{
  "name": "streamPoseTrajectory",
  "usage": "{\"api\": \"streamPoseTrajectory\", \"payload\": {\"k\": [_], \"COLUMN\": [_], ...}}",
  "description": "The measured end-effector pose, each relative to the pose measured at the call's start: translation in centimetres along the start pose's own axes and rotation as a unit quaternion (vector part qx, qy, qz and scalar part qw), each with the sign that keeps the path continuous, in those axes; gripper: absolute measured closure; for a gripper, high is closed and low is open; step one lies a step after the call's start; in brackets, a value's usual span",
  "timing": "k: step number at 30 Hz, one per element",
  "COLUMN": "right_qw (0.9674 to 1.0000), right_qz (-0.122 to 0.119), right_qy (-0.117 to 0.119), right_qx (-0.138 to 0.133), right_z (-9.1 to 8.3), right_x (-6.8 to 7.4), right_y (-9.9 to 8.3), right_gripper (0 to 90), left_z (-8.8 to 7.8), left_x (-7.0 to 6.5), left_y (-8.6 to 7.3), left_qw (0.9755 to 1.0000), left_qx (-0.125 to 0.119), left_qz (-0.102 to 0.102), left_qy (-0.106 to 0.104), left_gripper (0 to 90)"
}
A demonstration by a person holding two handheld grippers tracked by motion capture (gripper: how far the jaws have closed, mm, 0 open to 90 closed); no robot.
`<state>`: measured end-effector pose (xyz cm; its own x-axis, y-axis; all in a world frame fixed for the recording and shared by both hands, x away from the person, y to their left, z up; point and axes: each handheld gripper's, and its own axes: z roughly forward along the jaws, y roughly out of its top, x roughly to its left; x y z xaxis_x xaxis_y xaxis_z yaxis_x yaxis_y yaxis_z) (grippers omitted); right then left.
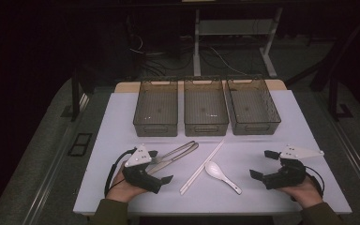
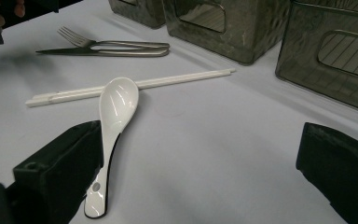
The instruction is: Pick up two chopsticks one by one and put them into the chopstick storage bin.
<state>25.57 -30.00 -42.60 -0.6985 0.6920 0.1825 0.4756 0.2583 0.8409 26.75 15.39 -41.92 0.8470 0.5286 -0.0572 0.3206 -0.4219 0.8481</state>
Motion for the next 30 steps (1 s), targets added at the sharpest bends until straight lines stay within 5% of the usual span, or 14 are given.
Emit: {"api": "streamPoseTrajectory", "payload": {"k": [30], "right_qw": [1.0], "right_qz": [0.003], "right_qy": [-0.005], "right_qx": [-0.002], "right_z": [-0.1], "right_x": [-0.3], "right_y": [0.0], "right_gripper": [0.8], "left_z": [2.5], "left_x": [-1.7], "left_y": [1.8], "left_qw": [0.9999], "left_qx": [0.008], "left_qz": [0.006], "left_qy": [-0.008], "left_gripper": [0.0]}}
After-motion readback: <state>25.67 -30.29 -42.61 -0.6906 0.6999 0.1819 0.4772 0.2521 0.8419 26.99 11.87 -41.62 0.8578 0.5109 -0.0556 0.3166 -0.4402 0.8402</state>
